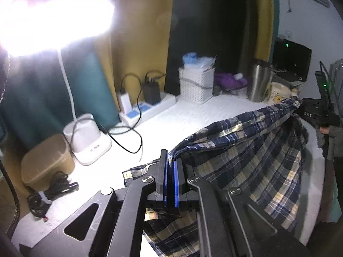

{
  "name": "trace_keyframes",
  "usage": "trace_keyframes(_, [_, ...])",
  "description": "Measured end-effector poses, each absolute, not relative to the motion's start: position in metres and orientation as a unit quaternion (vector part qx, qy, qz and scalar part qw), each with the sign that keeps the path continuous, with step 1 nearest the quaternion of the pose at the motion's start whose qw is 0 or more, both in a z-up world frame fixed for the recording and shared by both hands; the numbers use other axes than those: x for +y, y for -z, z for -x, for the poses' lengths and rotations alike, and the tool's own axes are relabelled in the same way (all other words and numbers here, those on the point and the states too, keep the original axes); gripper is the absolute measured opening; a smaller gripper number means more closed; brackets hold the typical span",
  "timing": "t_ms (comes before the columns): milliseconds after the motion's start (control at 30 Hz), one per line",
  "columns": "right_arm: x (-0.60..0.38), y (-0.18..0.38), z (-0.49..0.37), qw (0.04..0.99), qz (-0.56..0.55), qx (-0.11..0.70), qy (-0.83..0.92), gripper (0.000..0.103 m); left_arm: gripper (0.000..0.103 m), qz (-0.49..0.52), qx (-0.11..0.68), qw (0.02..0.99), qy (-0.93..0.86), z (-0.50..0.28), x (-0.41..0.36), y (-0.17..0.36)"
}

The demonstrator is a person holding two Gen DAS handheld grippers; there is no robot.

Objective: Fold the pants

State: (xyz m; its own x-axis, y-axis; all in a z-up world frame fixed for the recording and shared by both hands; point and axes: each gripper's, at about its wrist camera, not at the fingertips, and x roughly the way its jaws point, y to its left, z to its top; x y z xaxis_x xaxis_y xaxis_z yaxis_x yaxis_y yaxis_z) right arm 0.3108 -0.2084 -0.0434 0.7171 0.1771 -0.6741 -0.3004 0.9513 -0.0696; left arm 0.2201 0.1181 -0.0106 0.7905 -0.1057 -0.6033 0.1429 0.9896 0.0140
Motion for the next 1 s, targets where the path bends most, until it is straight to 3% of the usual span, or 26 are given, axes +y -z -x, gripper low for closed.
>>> trace_keyframes(333, [-0.189,0.076,-0.349,0.903,0.092,0.397,-0.132,0.015,0.004,-0.015,0.382,0.922,0.057,-0.278,0.145,0.061])
trace_keyframes(533, [-0.175,0.089,-0.363,0.893,0.118,0.418,-0.122,0.015,0.012,-0.008,0.416,0.908,0.04,-0.29,0.158,0.085])
trace_keyframes(567, [-0.173,0.09,-0.364,0.892,0.123,0.418,-0.12,0.015,0.015,-0.01,0.417,0.908,0.032,-0.29,0.16,0.088])
trace_keyframes(633, [-0.173,0.089,-0.367,0.891,0.125,0.421,-0.118,0.016,0.04,-0.009,0.416,0.909,0.006,-0.29,0.167,0.09])
trace_keyframes(767, [-0.171,0.086,-0.372,0.89,0.13,0.421,-0.114,0.018,0.046,0.012,0.406,0.914,-0.009,-0.289,0.183,0.086])
trace_keyframes(867, [-0.172,0.079,-0.375,0.895,0.136,0.413,-0.1,0.041,0.054,0.012,0.393,0.919,-0.033,-0.288,0.19,0.083])
trace_keyframes(933, [-0.176,0.073,-0.376,0.899,0.136,0.407,-0.092,0.084,0.054,0.01,0.382,0.922,-0.064,-0.286,0.197,0.078])
trace_keyframes(1000, [-0.18,0.069,-0.376,0.901,0.141,0.402,-0.079,0.089,0.054,0.019,0.377,0.923,-0.072,-0.284,0.203,0.074])
